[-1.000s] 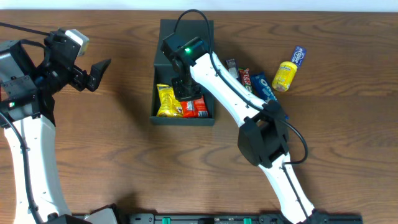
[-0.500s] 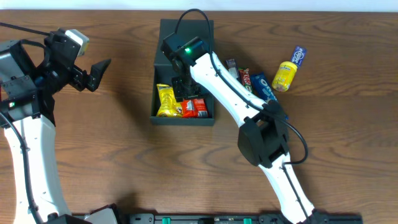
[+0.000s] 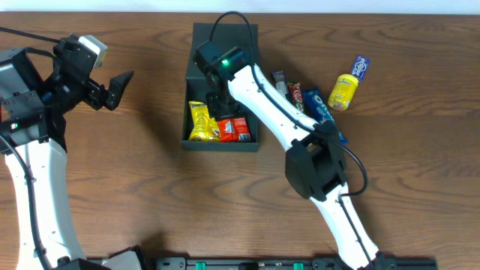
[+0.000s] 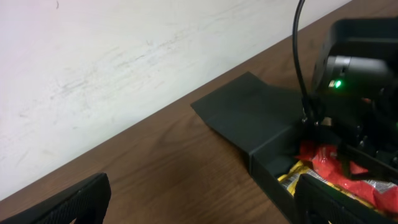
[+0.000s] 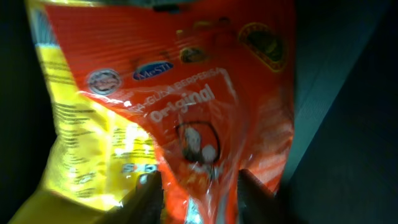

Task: Pack container
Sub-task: 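Push the red bag down into the box with the right gripper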

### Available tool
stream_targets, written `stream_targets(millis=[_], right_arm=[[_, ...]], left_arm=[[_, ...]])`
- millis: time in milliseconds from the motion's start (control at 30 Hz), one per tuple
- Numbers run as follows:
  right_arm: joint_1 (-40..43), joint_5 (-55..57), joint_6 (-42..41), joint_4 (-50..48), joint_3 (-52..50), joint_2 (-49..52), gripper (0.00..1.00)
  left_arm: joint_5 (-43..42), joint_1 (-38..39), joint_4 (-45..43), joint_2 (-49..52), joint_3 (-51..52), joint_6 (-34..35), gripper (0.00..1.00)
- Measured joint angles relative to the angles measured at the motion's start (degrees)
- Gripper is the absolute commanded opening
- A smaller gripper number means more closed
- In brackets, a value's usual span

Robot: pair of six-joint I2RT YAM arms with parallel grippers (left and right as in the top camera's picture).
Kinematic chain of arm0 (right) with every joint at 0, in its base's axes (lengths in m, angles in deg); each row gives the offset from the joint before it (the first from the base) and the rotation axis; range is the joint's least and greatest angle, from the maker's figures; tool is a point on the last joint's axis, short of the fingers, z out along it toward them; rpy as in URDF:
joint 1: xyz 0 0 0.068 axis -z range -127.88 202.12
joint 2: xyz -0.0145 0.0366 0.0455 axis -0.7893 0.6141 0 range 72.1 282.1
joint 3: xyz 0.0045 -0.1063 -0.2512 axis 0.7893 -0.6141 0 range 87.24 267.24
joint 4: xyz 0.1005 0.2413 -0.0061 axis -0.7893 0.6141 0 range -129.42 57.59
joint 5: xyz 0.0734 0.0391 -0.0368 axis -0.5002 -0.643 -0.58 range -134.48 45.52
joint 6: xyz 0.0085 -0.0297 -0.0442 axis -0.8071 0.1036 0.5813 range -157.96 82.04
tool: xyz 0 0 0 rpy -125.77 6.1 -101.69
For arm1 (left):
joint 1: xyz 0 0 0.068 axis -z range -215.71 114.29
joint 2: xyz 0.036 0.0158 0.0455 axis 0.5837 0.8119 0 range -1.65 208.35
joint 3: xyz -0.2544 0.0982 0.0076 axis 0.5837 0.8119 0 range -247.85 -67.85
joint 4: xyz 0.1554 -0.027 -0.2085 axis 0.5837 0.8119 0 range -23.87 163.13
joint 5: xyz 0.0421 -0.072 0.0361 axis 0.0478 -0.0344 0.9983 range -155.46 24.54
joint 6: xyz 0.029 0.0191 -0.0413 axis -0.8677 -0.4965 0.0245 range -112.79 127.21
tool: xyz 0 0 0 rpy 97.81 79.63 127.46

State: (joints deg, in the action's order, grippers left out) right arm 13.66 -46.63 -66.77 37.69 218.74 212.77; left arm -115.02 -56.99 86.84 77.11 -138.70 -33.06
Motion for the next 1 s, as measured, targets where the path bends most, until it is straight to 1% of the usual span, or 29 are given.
stream_targets(millis=[167, 500, 533, 567, 600, 700, 800, 833, 900, 967, 1000], right_arm=[[0.02, 0.74, -0.81, 0.61, -0.02, 0.59, 0.01], [0.31, 4.24, -9.2, 8.79, -0.02, 0.61, 0.01], [0.31, 4.5, -9.62, 8.79, -0.02, 0.61, 0.05], [0.31, 4.63, -10.05, 8.7, -0.02, 0.61, 0.28], [0.31, 4.79, -10.62, 8.55, -0.02, 0.61, 0.54], [0.31, 5.27, -10.84, 8.13, -0.02, 0.61, 0.69], [0.35, 5.62, -10.4, 7.26, -0.02, 0.61, 0.69], [0.35, 5.64, -10.38, 7.32, -0.02, 0.61, 0.66], [0.52, 5.64, -9.88, 7.41, -0.02, 0.61, 0.51], [0.92, 5.64, -9.22, 7.65, 0.02, 0.61, 0.31], [1.27, 5.64, -9.29, 7.72, 0.11, 0.61, 0.18]], left_arm=[[0.0, 0.0, 0.0, 0.0, 0.0, 0.0, 0.95], [-0.02, 0.0, -0.04, 0.0, 0.0, 0.0, 0.95], [-0.02, 0.0, -0.04, 0.0, 0.0, 0.0, 0.95], [-0.02, 0.0, -0.02, 0.0, 0.0, 0.0, 0.95], [-0.02, 0.0, -0.04, 0.0, 0.0, 0.0, 0.95], [-0.02, 0.0, -0.02, 0.0, 0.0, 0.0, 0.95], [-0.02, 0.0, -0.02, 0.0, 0.0, 0.0, 0.95], [-0.02, 0.0, -0.02, 0.0, 0.0, 0.0, 0.95], [-0.02, 0.0, -0.04, 0.0, 0.0, 0.0, 0.95], [0.0, 0.0, -0.02, 0.0, 0.0, 0.0, 0.95], [0.0, 0.0, -0.02, 0.0, 0.0, 0.0, 0.95]])
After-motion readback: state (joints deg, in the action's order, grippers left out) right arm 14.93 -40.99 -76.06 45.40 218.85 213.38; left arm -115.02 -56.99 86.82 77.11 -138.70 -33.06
